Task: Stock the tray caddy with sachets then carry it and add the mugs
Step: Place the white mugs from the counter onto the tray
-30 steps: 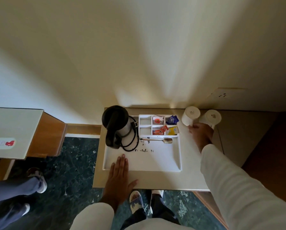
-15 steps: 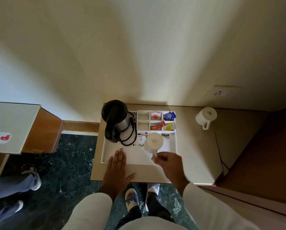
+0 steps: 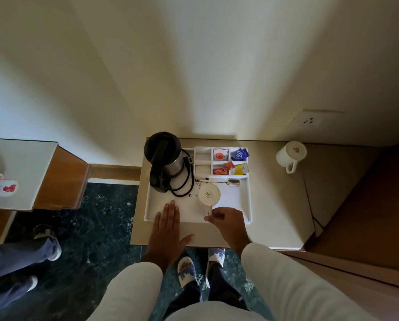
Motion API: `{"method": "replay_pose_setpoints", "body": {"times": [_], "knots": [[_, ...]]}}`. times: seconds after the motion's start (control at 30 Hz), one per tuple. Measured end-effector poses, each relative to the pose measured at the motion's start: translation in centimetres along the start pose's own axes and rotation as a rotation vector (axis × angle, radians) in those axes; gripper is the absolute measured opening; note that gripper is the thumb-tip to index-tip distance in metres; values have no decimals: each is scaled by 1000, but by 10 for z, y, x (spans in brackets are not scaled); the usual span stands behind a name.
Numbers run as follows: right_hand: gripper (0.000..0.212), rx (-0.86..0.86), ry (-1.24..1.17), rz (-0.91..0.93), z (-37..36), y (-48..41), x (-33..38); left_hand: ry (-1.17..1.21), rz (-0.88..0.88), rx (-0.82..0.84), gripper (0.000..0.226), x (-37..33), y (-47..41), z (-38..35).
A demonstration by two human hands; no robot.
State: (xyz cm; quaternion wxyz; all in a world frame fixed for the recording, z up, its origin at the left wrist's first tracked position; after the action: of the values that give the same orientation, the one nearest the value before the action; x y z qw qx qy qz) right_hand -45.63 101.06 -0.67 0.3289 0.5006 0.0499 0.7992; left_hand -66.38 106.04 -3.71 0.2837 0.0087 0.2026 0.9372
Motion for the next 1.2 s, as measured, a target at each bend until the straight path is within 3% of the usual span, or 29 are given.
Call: {"method": "replay_pose_setpoints", "body": {"times": [0.13,0.2,0.33,0.4,0.5,0.67,0.87,1.07,1.13,1.2], "knots": [[57,-28,-152,-29,15,5,-1,-6,-11,8,109,2,-1,-4],[67,-158,-217,-80,45,0,-8,-16,-21,-4,108,2,-2,-4],[47,-551,-130,-232,141,-31,-35,-14,-14,-7,109,1,0,1],[42,-628,-140,-292,181,-53,-41,-13,-12,-12,109,-1,0,2],[46,-546,-6,-288,214,-89,-46,-8,-17,-33,110,-1,1,2],[29,-450,173,-188,229,-121,-44,-19,-28,-62,116,-2,0,0],[22,-402,114,-155,227,-111,-34,3,-30,-71,123,-1,0,-3],[10,-195,-125,-62,165,-41,-2,19,-21,-55,123,-2,0,-1],[21,-117,-51,13,135,-18,0,18,-22,-49,122,-1,1,-2],[7,-84,-2,24,111,0,-5,28,-22,-46,121,0,1,-3]]}}
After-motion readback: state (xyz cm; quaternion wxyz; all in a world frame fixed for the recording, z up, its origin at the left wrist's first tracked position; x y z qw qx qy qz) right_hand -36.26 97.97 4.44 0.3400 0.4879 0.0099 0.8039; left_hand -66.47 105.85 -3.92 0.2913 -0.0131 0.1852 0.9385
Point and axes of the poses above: each hand's wrist, its own y-axis away from the middle knuckle, its own z-axis out of the back of the hand, x = y × z, the point moved 6 cm from there along -y, towards the middle knuckle, and after that the axes turned 4 degrees about -x, right-handed, at the moved point
